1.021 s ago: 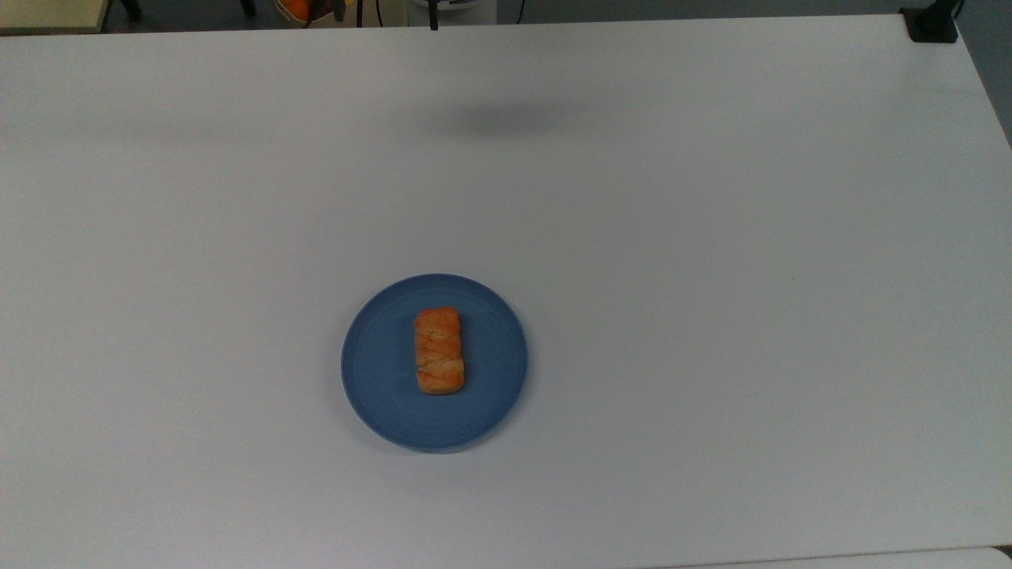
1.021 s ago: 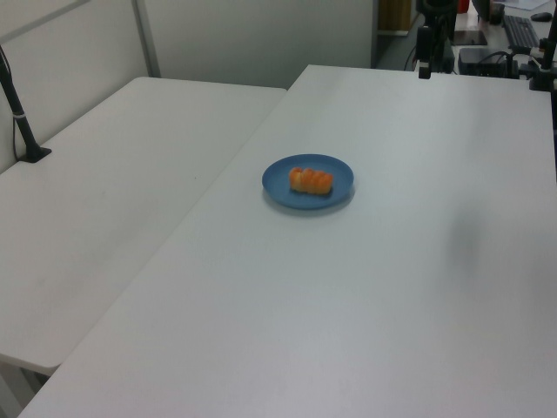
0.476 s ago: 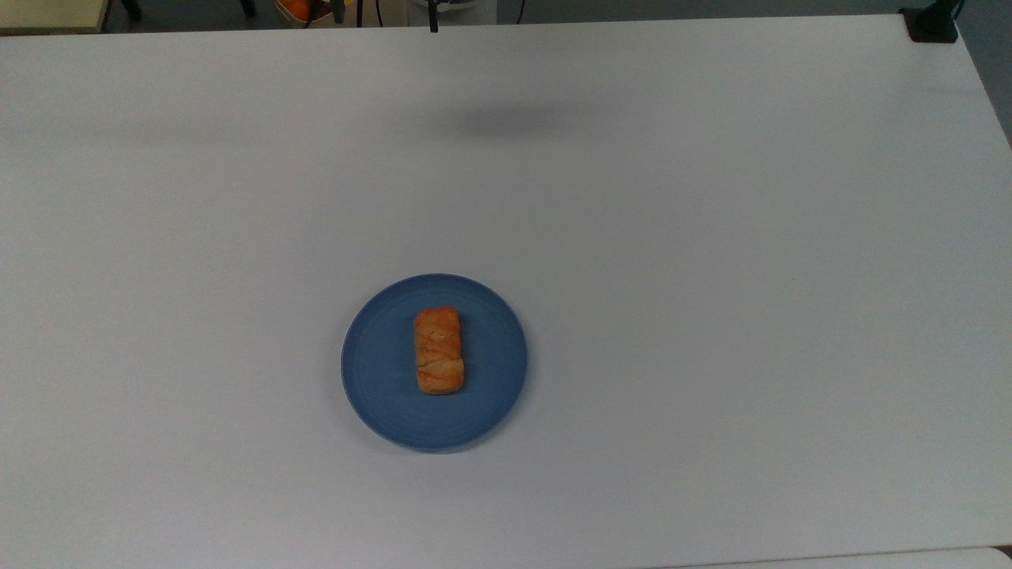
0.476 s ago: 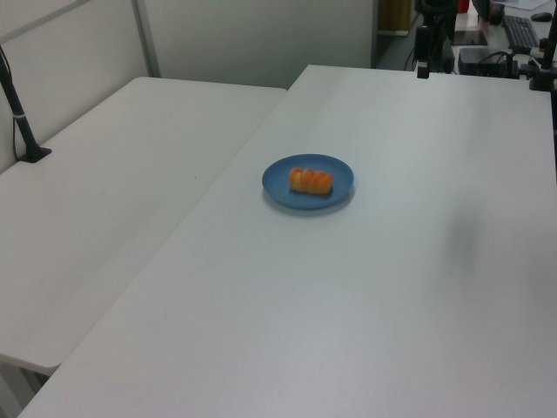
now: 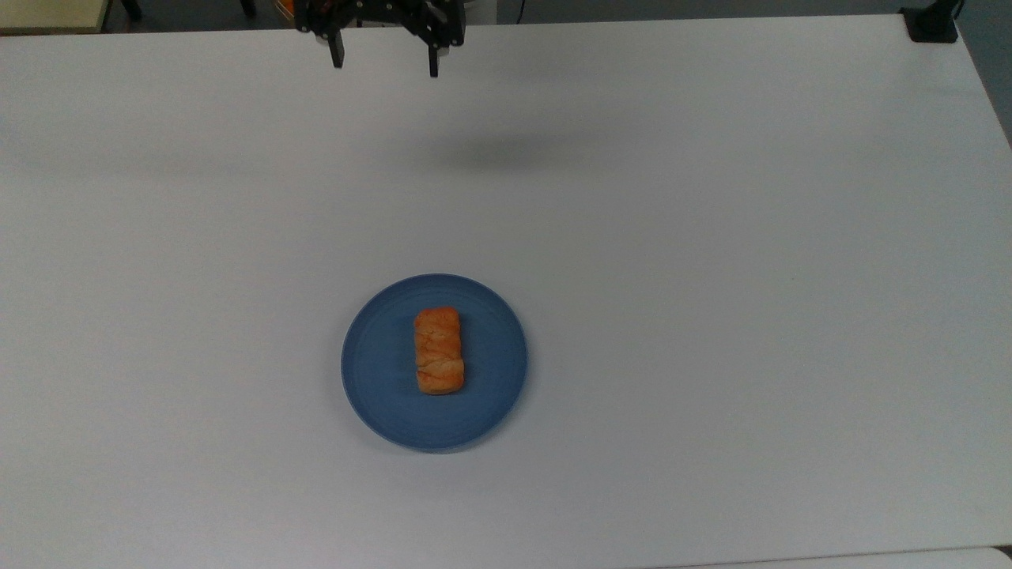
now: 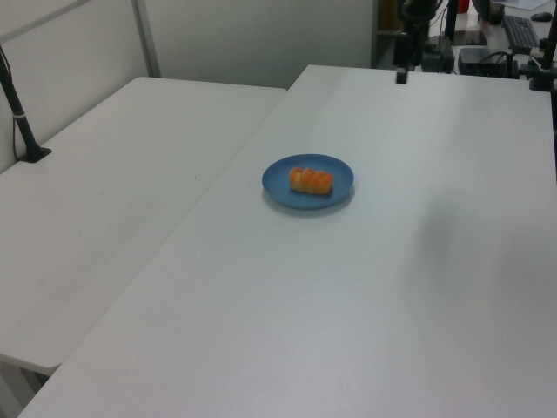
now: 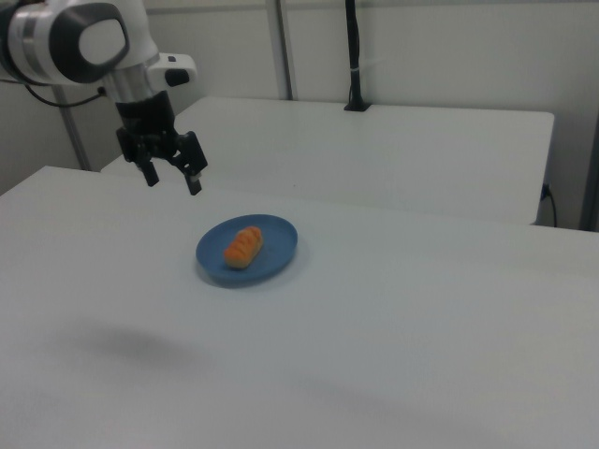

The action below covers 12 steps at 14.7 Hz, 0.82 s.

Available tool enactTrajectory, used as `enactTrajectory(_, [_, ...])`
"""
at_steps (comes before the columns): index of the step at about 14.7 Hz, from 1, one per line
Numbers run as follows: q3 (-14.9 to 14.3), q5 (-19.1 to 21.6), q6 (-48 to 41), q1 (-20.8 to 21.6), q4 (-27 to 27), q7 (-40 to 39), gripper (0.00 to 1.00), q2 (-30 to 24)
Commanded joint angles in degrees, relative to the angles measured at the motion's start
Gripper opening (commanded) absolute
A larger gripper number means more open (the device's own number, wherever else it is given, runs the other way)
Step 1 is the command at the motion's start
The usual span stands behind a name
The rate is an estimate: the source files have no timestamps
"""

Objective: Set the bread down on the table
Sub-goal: 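Move the gripper over the bread roll on the blue plate and lower it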

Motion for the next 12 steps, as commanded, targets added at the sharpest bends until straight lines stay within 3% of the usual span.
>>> enactTrajectory(1, [-0.90, 1.33, 7.73, 0.78, 1.71, -1.02, 1.00, 5.07])
enactTrajectory(12, [-0.19, 0.89, 36.30, 1.05, 1.80, -1.02, 1.00, 22.30])
